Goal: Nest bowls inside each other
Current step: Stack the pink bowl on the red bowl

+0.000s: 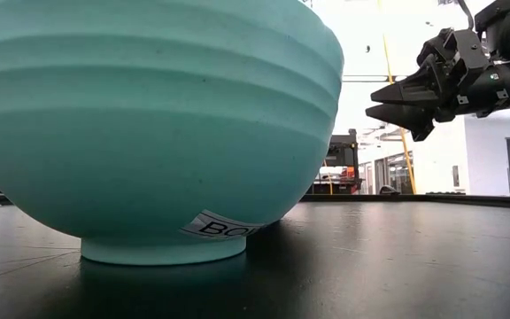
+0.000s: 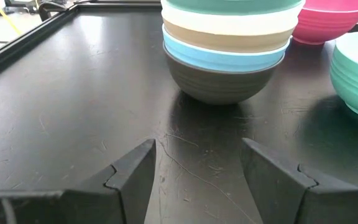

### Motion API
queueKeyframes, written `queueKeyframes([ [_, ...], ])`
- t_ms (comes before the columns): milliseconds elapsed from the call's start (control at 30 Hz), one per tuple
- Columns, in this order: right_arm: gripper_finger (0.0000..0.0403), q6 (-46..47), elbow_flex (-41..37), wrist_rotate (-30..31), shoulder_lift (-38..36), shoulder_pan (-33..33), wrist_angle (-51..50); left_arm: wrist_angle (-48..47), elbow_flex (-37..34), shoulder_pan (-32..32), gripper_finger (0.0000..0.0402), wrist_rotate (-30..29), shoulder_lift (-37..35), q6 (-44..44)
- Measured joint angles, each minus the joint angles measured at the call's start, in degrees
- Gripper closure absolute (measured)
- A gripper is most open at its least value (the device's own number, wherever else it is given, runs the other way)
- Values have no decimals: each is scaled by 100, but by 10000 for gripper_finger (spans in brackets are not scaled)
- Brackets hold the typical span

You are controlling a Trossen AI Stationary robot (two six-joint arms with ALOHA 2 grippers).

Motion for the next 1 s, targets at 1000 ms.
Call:
queueKeyframes([
  [1000, 220, -364, 0, -28, -1, 2, 42, 135, 1, 0, 165, 0, 0, 23],
])
